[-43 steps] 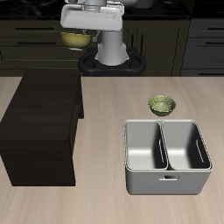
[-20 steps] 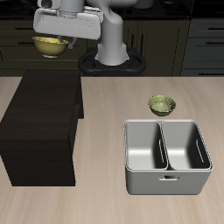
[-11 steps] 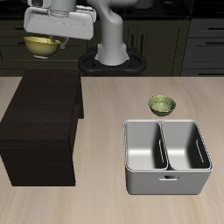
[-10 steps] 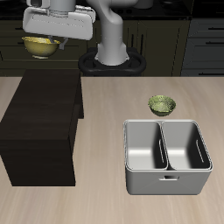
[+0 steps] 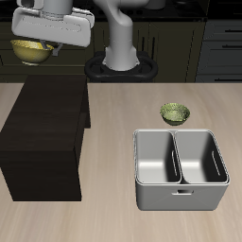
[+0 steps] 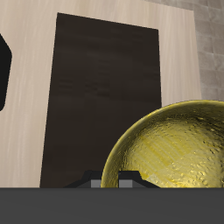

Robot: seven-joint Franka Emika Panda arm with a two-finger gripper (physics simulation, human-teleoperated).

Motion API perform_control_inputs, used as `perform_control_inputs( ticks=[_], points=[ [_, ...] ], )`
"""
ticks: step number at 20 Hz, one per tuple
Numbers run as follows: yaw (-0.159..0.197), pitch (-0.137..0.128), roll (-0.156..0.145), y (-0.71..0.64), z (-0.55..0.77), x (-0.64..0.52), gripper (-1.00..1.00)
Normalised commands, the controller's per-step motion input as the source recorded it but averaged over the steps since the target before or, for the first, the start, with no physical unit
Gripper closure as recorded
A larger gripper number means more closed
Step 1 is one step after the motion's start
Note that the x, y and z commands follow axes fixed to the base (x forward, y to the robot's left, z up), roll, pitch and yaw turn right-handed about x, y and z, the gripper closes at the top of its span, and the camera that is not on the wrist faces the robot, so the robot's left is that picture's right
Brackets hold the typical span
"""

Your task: Place the yellow bowl on top of the shelf

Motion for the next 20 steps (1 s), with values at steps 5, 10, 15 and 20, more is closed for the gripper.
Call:
perform_control_inputs(
  ticks=[5, 10, 15, 20],
  points=[
    [-0.013, 0.048, 0.015, -0.04, -0.18, 0.13, 1.0],
    [0.005, 0.055, 0.028, 0.08, -0.3, 0.08, 1.0],
    [0.011, 0.057, 0.023, 0.08, -0.32, 0.06, 1.0],
    [-0.01, 0.028, 0.009, 0.07, -0.2, 0.02, 1.0]
  ],
)
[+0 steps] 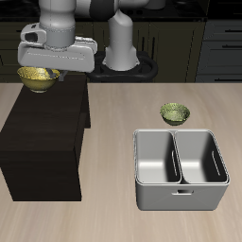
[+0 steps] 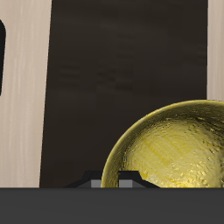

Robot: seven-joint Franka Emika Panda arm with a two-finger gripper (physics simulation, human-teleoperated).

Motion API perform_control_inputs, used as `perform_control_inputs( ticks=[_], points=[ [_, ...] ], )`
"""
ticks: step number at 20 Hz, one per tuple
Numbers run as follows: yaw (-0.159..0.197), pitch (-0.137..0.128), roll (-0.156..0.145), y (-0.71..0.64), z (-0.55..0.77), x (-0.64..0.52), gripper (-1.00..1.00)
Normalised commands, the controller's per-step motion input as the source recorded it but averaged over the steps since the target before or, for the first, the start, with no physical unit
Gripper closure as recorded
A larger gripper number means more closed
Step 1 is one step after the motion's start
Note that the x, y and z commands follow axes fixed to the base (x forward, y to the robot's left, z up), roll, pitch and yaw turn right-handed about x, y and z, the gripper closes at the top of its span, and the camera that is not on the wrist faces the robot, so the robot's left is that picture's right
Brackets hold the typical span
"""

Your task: Place the yellow bowl on top of the shelf

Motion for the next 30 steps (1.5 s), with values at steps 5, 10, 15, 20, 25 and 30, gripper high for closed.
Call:
perform_control_inputs(
  ticks=[5, 10, 15, 20, 25, 30],
  points=[
    [0.008, 0.022, 0.03, 0.14, -0.22, 0.01, 1.0],
    [0.011, 0.031, -0.005, 0.03, -0.25, 0.06, 1.0],
    [0.017, 0.005, -0.074, -0.04, -0.08, 0.01, -1.0],
    [0.013, -0.009, -0.007, 0.07, -0.01, -0.09, -1.0],
    [-0.027, 0.002, 0.054, 0.2, 0.02, -0.24, -1.0],
    [-0.006, -0.056, 0.127, 0.46, 0.01, -0.61, -1.0]
  ],
)
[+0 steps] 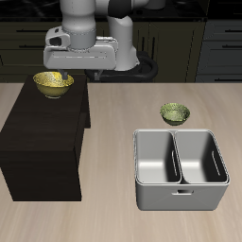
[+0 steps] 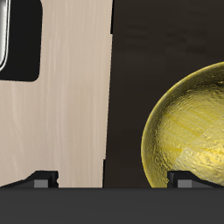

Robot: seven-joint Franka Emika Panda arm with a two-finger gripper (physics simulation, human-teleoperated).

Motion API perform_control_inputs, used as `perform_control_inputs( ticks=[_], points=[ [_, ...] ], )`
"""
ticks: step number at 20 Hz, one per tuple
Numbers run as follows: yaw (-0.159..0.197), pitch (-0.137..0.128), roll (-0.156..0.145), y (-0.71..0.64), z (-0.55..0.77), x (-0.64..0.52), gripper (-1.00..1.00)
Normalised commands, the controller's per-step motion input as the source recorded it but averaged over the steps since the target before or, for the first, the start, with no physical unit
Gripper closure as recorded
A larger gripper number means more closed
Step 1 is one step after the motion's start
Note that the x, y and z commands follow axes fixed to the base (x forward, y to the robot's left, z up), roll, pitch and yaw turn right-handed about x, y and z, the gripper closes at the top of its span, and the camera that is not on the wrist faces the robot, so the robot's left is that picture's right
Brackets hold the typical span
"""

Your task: Place the yellow bowl on top of the shelf

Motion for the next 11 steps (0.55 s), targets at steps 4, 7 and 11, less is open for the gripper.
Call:
perform_control_inputs(
  ticks=[4, 7, 11],
  points=[
    [-0.015, 0.003, 0.051, 0.16, -0.03, -0.2, -1.0],
    [-0.008, -0.101, 0.226, 0.92, 0.02, -1.25, -1.0],
    [0.009, -0.032, 0.003, 0.12, 0.05, -0.22, -1.0]
  ],
)
